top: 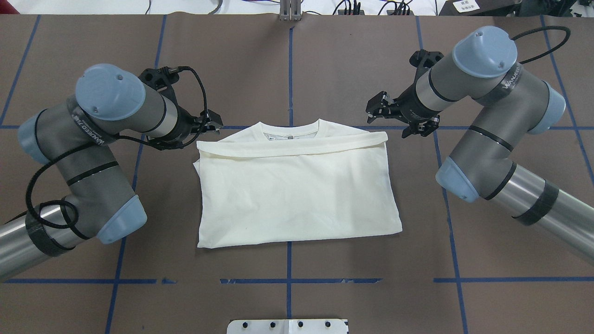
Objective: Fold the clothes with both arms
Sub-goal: 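Lay the folded hem down near the collar with both grippers, then move the right gripper down to the shirt corner nearest the robot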
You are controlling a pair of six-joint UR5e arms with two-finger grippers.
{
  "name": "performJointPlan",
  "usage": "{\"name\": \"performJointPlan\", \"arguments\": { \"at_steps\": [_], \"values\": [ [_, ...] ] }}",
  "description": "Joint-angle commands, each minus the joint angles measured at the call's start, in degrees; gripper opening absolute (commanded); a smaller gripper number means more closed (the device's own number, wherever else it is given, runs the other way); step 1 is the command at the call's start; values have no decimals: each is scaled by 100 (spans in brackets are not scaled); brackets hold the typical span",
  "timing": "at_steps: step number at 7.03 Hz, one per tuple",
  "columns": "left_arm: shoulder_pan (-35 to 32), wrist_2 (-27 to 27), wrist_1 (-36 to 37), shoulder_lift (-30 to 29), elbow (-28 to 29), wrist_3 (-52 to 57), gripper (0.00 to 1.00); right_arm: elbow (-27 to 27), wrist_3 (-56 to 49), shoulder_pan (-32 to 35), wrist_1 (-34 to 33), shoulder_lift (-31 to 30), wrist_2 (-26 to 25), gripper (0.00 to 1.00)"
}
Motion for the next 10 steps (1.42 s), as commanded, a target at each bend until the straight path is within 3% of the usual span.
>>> {"name": "performJointPlan", "arguments": {
  "at_steps": [1, 4, 7, 10],
  "values": [
    [-45, -9, 98, 40, -266, -19, 100, 783, 415, -674, -2, -637, -536, 100],
    [-19, 17, 116, 40, -380, -72, 100, 1025, 734, -1512, -19, -1106, -1198, 99],
    [-1, 17, 107, 31, -363, -72, 100, 1122, 743, -1794, -2, -1563, -1208, 99],
    [-1, 26, 98, 40, -354, -63, 100, 1130, 743, -1900, -2, -1555, -1200, 96]
  ]
}}
